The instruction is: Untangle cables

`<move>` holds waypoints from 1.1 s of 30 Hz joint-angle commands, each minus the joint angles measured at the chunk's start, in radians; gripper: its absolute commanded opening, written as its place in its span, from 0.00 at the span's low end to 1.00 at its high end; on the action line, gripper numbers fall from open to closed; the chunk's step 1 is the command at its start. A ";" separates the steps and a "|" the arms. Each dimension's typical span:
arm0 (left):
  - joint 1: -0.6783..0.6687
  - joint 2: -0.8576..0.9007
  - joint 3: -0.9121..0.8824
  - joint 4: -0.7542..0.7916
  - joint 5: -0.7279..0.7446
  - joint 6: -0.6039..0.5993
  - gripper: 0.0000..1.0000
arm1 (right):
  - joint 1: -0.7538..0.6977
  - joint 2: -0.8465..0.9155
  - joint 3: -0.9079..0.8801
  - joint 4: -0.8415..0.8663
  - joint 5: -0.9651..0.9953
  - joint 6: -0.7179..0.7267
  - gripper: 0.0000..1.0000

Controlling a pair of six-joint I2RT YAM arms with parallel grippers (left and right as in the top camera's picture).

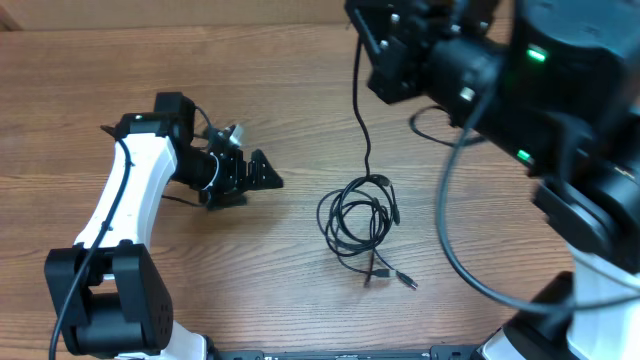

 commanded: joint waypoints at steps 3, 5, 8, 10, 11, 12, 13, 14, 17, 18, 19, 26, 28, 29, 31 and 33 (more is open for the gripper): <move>0.013 -0.013 0.055 -0.114 0.514 0.577 1.00 | 0.003 0.045 0.011 0.011 0.043 0.010 0.04; 0.002 -0.025 0.056 -0.157 0.541 0.653 1.00 | 0.003 0.054 0.011 0.011 0.043 0.010 0.04; -0.034 -0.035 0.056 -0.175 0.539 0.668 1.00 | 0.003 0.066 0.011 0.018 0.043 0.015 0.04; -0.055 -0.033 0.056 -0.166 0.509 0.660 0.92 | 0.003 0.069 0.011 0.023 0.043 0.052 0.04; -0.062 -0.033 0.056 -0.158 0.489 0.648 0.90 | 0.003 0.069 0.011 0.024 0.043 0.072 0.04; -0.068 -0.033 0.056 -0.147 0.469 0.627 0.91 | 0.003 0.069 0.011 0.025 0.042 0.092 0.04; -0.074 -0.033 0.056 -0.132 0.450 0.594 0.91 | 0.003 0.069 0.011 0.026 0.042 0.114 0.04; -0.080 -0.033 0.056 -0.115 0.434 0.562 0.91 | 0.003 0.069 0.011 0.025 0.042 0.128 0.04; -0.095 -0.033 0.056 -0.050 0.410 0.470 0.89 | 0.003 0.069 0.011 0.025 0.038 0.161 0.04; -0.100 -0.033 0.056 -0.024 0.400 0.441 0.87 | 0.003 0.069 0.011 0.024 0.037 0.168 0.04; -0.105 -0.033 0.056 -0.001 0.388 0.414 0.85 | 0.003 0.069 0.011 0.025 0.029 0.167 0.04; -0.138 -0.033 0.055 0.146 0.286 0.229 0.69 | 0.003 0.069 0.011 0.025 -0.026 0.168 0.04; -0.150 -0.033 0.055 0.180 0.282 0.187 0.65 | 0.003 0.069 0.011 0.025 -0.029 0.189 0.04; -0.156 -0.032 0.055 0.196 0.278 0.175 0.65 | 0.003 0.069 0.011 0.025 -0.031 0.198 0.04; -0.169 -0.032 0.055 0.232 0.271 0.169 0.61 | 0.003 0.069 0.011 0.026 -0.033 0.201 0.04; -0.183 -0.032 0.055 0.268 0.267 0.153 0.56 | 0.003 0.069 0.011 0.025 -0.039 0.201 0.04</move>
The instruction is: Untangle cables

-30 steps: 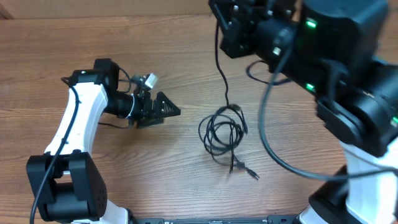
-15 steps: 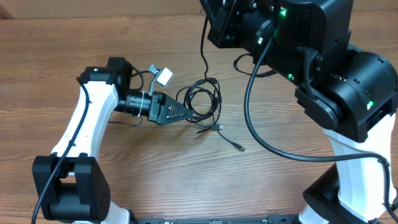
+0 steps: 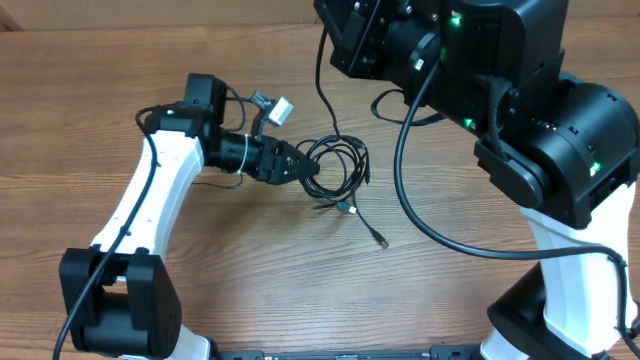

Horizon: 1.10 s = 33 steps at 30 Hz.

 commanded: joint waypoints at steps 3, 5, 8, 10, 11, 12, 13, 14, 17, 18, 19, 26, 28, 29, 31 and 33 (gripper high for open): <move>-0.035 -0.024 0.018 0.064 -0.038 -0.088 0.36 | 0.003 -0.003 0.012 0.010 -0.024 0.026 0.04; -0.044 -0.024 0.018 0.075 -0.109 -0.122 0.16 | 0.003 -0.004 0.012 0.011 -0.024 0.032 0.04; -0.049 -0.024 0.018 0.062 -0.290 -0.222 0.05 | 0.002 -0.005 0.012 0.018 0.005 0.031 0.04; -0.048 -0.024 0.018 0.037 -0.442 -0.306 0.04 | 0.002 -0.009 0.013 0.018 0.056 0.031 0.04; -0.048 -0.024 0.018 0.018 -0.519 -0.344 0.04 | 0.002 -0.014 0.013 0.017 0.089 0.029 0.04; -0.047 -0.024 0.018 -0.003 -0.603 -0.380 0.04 | 0.002 -0.020 0.013 0.017 0.130 0.022 0.04; -0.046 -0.024 0.018 -0.019 -0.660 -0.403 0.04 | 0.002 -0.028 0.013 0.017 0.172 0.015 0.04; -0.046 -0.024 0.017 -0.036 -0.726 -0.428 0.04 | 0.002 -0.038 0.013 0.019 0.222 0.003 0.04; -0.045 -0.024 0.016 -0.069 -0.841 -0.483 0.04 | 0.002 -0.070 0.013 0.018 0.352 0.000 0.04; -0.045 -0.024 0.016 -0.075 -0.862 -0.488 0.04 | 0.002 -0.081 0.013 0.018 0.386 -0.005 0.04; -0.045 -0.024 0.016 -0.078 -0.879 -0.498 0.04 | 0.002 -0.092 0.013 0.019 0.419 -0.019 0.04; -0.045 -0.024 0.016 -0.077 -0.933 -0.512 0.12 | 0.002 -0.167 0.013 0.017 0.679 -0.110 0.04; -0.045 -0.024 0.016 -0.077 -0.936 -0.513 0.19 | 0.002 -0.180 0.013 0.004 0.715 -0.113 0.04; -0.046 -0.024 0.016 -0.077 -0.932 -0.512 0.19 | 0.002 -0.183 0.013 -0.005 0.720 -0.113 0.04; -0.046 -0.024 0.016 -0.078 -0.913 -0.512 0.20 | 0.002 -0.187 0.013 -0.036 0.721 -0.113 0.05; -0.046 -0.024 0.017 -0.078 -0.850 -0.486 0.06 | 0.002 -0.185 0.012 -0.073 0.721 -0.112 0.13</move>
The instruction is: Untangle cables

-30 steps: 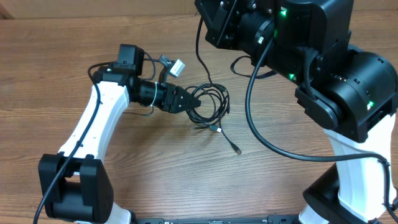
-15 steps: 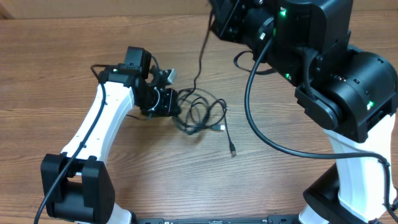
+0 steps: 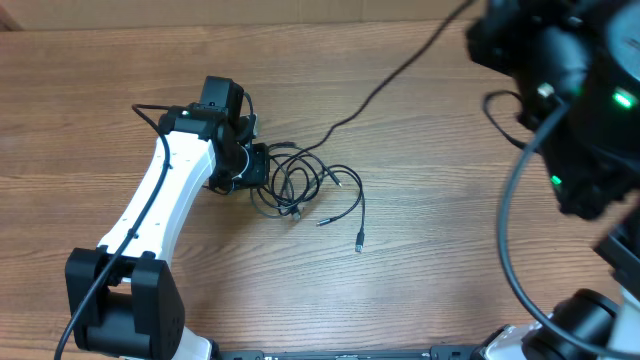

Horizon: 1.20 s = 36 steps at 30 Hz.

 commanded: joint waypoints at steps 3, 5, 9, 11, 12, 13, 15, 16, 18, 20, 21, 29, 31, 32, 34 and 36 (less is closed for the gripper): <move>0.001 -0.020 0.011 0.005 0.183 0.104 0.04 | 0.001 0.013 0.010 -0.078 0.063 -0.021 0.10; 0.002 -0.020 0.012 0.009 0.225 0.105 0.04 | 0.001 0.020 0.010 -0.102 0.063 -0.021 0.10; 0.004 -0.020 0.050 -0.016 0.364 0.135 0.04 | 0.001 0.026 0.010 -0.126 0.061 -0.021 0.35; 0.004 -0.021 0.093 -0.044 0.492 0.201 0.04 | 0.001 0.029 0.010 -0.146 0.050 -0.021 0.57; 0.004 -0.021 0.118 -0.059 0.558 0.232 0.04 | 0.001 0.031 0.010 -0.161 0.034 -0.021 0.67; 0.004 -0.022 0.150 -0.075 0.629 0.263 0.04 | 0.001 0.035 0.010 -0.181 0.014 -0.021 0.76; 0.004 -0.024 0.214 -0.097 0.692 0.274 0.04 | 0.001 0.046 0.010 -0.219 -0.018 -0.021 0.90; 0.004 -0.027 0.249 -0.106 0.704 0.274 0.04 | 0.001 0.054 0.010 -0.243 -0.035 -0.021 0.93; 0.003 -0.030 0.310 -0.120 0.706 0.274 0.04 | 0.001 0.071 0.010 -0.285 -0.047 -0.016 0.96; 0.004 -0.030 0.365 -0.136 0.704 0.273 0.04 | 0.001 0.092 0.010 -0.330 -0.054 -0.010 1.00; 0.004 -0.030 0.391 -0.143 0.704 0.260 0.04 | 0.001 0.103 0.010 -0.349 -0.066 -0.010 1.00; 0.010 -0.043 0.501 -0.153 0.704 0.114 0.04 | 0.001 0.197 -0.024 -0.399 -0.289 -0.063 1.00; 0.023 -0.043 0.533 -0.142 0.705 0.059 0.04 | 0.001 0.211 -0.045 -0.397 -0.314 -0.063 1.00; 0.031 -0.043 0.550 -0.137 0.705 0.033 0.04 | 0.001 0.216 -0.055 -0.396 -0.325 -0.063 1.00; 0.049 -0.043 0.587 -0.128 0.708 -0.024 0.04 | 0.001 0.222 -0.080 -0.394 -0.343 -0.063 1.00; 0.070 -0.043 0.637 -0.122 0.715 -0.083 0.04 | 0.001 0.224 -0.111 -0.389 -0.351 -0.063 1.00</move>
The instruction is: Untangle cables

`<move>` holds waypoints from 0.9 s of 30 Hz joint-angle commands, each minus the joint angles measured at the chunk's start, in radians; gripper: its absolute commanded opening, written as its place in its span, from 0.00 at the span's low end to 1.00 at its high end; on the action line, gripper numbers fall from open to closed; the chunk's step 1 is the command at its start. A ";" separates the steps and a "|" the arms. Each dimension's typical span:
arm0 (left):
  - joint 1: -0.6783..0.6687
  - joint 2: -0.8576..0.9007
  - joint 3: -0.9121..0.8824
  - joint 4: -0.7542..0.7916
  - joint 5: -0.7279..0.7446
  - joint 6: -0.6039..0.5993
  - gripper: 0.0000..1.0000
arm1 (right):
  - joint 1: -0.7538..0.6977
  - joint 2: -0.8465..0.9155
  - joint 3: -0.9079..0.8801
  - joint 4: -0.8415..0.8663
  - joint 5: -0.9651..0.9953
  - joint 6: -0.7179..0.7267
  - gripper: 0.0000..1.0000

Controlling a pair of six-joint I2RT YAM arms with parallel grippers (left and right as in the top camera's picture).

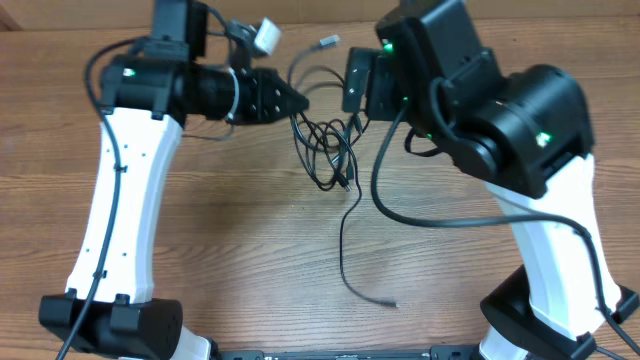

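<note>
A bundle of thin black cables [326, 150] hangs in loose loops between the two grippers, over the far middle of the wooden table [220, 260]. My left gripper [298, 100] points right with its fingertips pinched on the loops' upper left. My right gripper [352, 84] faces it from the right, close against the same loops, and looks shut on a strand. One long tail [343, 245] runs down toward the near edge and ends in a plug [393, 303]. Another plug [328, 42] sticks up above the bundle.
The right arm's own thick grey cable [400, 205] sags in a wide loop over the table's right half. The right arm's black body [510, 110] fills the upper right. The left arm's white link [120, 210] runs down the left side.
The left gripper was low at the table's left-centre against the pile. Now it is farther back and right, pinching the loops. The right gripper has come in beside it. A long tail now trails toward the near edge.
The coil first lay at the table's centre, one strand running up to the right gripper, the left gripper apart at the left. The coil then lay farther left, at the left gripper's tips. Later it spread out there. Now both grippers hold it at the far middle.
</note>
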 commanded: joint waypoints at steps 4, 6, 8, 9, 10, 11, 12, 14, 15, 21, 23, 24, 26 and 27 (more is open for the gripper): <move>0.062 -0.038 0.181 0.016 0.048 -0.196 0.04 | 0.001 0.000 -0.080 0.023 -0.052 -0.011 1.00; 0.074 -0.038 0.216 0.016 0.044 -0.249 0.04 | 0.001 0.000 -0.112 0.041 -0.073 -0.012 1.00; 0.082 -0.038 0.238 0.015 0.045 -0.309 0.04 | 0.001 0.000 -0.146 0.061 -0.100 -0.013 1.00; 0.084 -0.038 0.242 0.015 0.046 -0.330 0.04 | 0.001 0.000 -0.166 0.072 -0.105 -0.013 1.00; 0.085 -0.038 0.245 0.015 0.046 -0.357 0.04 | 0.001 0.000 -0.184 0.082 -0.106 -0.017 1.00; 0.085 -0.038 0.245 0.015 0.046 -0.380 0.04 | 0.001 0.000 -0.203 0.095 -0.106 -0.025 0.99; 0.085 -0.038 0.245 0.015 0.046 -0.404 0.04 | 0.001 0.000 -0.221 0.111 -0.106 -0.046 0.96; 0.087 -0.038 0.245 0.016 0.045 -0.438 0.04 | 0.001 0.000 -0.251 0.143 -0.106 -0.098 0.86; 0.090 -0.038 0.245 0.016 0.046 -0.444 0.04 | 0.001 0.000 -0.259 0.152 -0.107 -0.111 0.82; 0.129 -0.038 0.245 -0.004 0.046 -0.525 0.04 | 0.001 0.004 -0.279 0.171 -0.164 -0.161 0.66; 0.143 -0.038 0.245 -0.003 0.045 -0.554 0.04 | 0.001 0.009 -0.279 0.166 -0.170 -0.194 0.61; 0.153 -0.038 0.245 -0.003 0.045 -0.555 0.04 | 0.001 0.010 -0.279 0.163 -0.169 -0.204 0.61; 0.174 -0.038 0.245 -0.006 0.044 -0.555 0.04 | -0.004 0.010 -0.279 0.167 -0.170 -0.224 0.61; 0.185 -0.038 0.245 -0.014 0.045 -0.555 0.04 | -0.005 0.010 -0.279 0.172 -0.171 -0.232 0.61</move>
